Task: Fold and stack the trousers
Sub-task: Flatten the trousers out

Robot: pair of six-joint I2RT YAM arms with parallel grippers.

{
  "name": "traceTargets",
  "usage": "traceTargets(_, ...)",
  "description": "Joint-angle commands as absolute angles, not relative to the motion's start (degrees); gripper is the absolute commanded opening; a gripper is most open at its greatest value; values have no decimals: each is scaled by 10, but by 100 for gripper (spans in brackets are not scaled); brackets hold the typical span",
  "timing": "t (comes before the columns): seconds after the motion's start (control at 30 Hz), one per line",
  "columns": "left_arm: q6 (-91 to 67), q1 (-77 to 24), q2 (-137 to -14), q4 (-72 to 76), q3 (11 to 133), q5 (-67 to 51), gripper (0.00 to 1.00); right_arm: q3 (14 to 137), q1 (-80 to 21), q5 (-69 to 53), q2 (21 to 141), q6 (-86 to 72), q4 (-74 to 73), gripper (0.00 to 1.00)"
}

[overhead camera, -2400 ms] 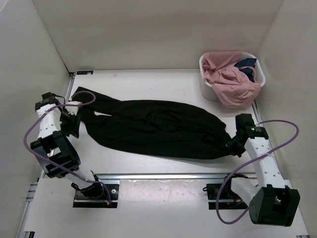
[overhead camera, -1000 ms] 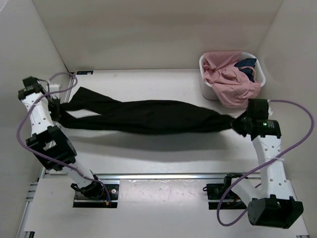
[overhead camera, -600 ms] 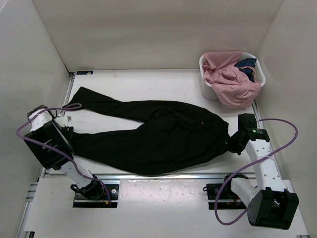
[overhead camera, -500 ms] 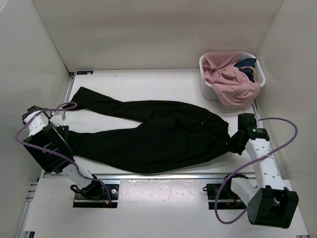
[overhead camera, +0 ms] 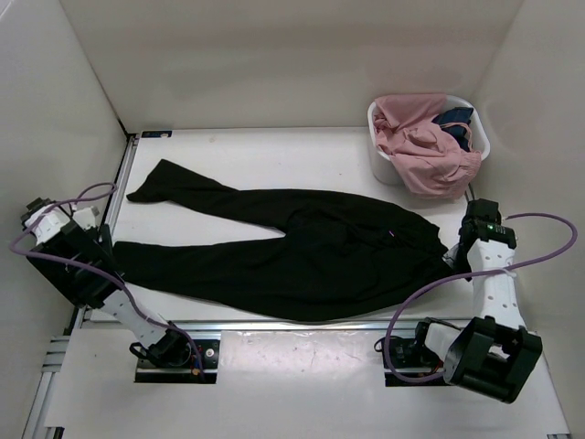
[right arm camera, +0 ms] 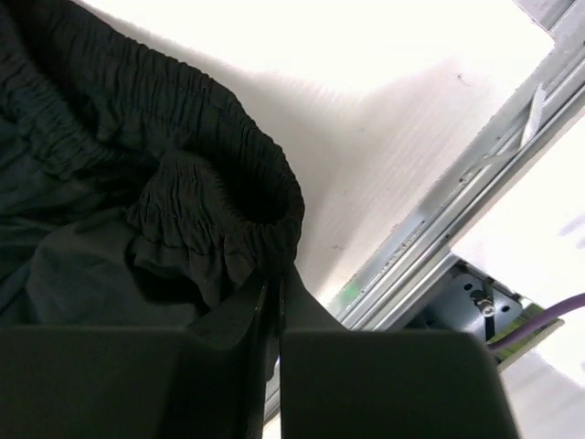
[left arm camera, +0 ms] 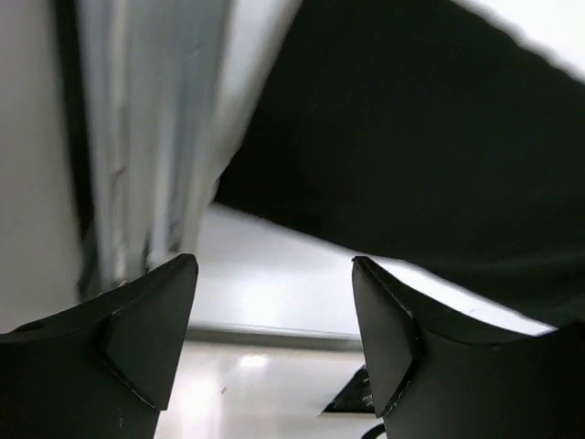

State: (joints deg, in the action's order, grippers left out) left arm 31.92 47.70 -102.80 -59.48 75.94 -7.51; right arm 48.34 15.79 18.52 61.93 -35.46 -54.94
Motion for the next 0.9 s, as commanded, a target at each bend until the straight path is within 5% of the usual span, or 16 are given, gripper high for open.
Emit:
traceTargets(0.0,303,450,-1055,-586,780,-134,80,507,164,182,626,-325,-553,0)
traceTargets(0.17,277,409,-1119,-534,785,-107,81,487,164,152,637,-331,-530,0)
traceTargets(0.23,277,409,-1142,-519,785,-84,74,487,164,147,637,-331,-530,0)
traceTargets(0.3,277,409,-1149,-519,785,-84,52,492,164,147,637,-331,-530,0)
traceTargets(0.33,286,409,-1143,-519,779,-90,14,492,164,147,631,-331,-530,0)
traceTargets(0.63,313,403,-964,-591,867,-90,14,487,164,140,585,-326,-534,0)
traceTargets(0.87,287,303,-1063,-666,1038,-117,14,481,164,122,591,-326,-515,0)
